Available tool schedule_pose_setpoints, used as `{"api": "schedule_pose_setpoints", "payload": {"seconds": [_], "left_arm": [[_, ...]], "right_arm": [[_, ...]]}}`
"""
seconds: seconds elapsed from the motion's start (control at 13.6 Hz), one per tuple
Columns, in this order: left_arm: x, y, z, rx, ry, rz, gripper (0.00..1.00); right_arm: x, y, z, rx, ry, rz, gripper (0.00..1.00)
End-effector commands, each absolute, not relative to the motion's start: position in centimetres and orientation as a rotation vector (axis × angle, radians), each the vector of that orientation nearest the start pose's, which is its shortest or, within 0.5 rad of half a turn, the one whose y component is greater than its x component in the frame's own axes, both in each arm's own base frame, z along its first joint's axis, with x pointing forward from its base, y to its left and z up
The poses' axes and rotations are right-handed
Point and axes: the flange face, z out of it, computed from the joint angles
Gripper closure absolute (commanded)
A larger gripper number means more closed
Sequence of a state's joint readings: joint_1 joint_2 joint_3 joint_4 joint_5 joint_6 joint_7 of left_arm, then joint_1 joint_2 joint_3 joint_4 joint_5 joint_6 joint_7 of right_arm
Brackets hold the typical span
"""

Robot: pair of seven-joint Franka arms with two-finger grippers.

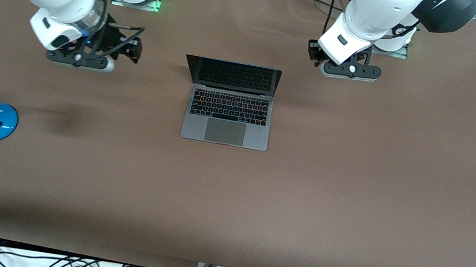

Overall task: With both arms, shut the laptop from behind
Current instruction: 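Bring both grippers behind the laptop screen's back edge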

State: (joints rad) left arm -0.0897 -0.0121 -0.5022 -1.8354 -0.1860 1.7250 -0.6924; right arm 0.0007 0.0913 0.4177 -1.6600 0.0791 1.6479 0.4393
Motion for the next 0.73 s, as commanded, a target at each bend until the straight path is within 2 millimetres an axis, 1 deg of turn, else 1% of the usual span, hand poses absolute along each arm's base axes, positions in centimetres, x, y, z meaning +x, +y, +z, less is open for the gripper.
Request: {"api": "schedule_pose_setpoints", "payload": {"seconds": [0.0, 0.07, 0.22, 0.37, 0.44, 0.59, 0.66], "left_arm": [[44.2, -34.4, 51.1, -3.209, -0.334, 0.351, 1.0], [43.8, -35.1, 50.7, -3.203, -0.338, 0.364, 1.0], [43.8, -35.5, 49.7, -3.203, -0.342, 0.415, 1.0], [43.8, -36.3, 48.5, -3.226, -0.364, 0.541, 1.0], [44.0, -36.4, 47.7, -3.221, -0.367, 0.575, 1.0], [44.3, -36.6, 46.5, -3.213, -0.38, 0.633, 1.0], [44.2, -36.8, 46.2, -3.218, -0.392, 0.671, 1.0]], "right_arm": [[52.0, 26.0, 53.3, -3.062, 0.066, 0.229, 0.6], [51.4, 27.3, 52.9, -3.066, 0.072, 0.244, 0.65], [50.2, 30.1, 52.2, -3.075, 0.091, 0.268, 0.77], [49.2, 32.2, 51.4, -3.083, 0.114, 0.296, 0.84], [48.5, 33.3, 51.0, -3.086, 0.101, 0.311, 0.87], [47.7, 35.0, 50.6, -3.089, 0.078, 0.317, 0.87], [47.2, 35.7, 50.1, -3.093, 0.058, 0.331, 0.87]]}}
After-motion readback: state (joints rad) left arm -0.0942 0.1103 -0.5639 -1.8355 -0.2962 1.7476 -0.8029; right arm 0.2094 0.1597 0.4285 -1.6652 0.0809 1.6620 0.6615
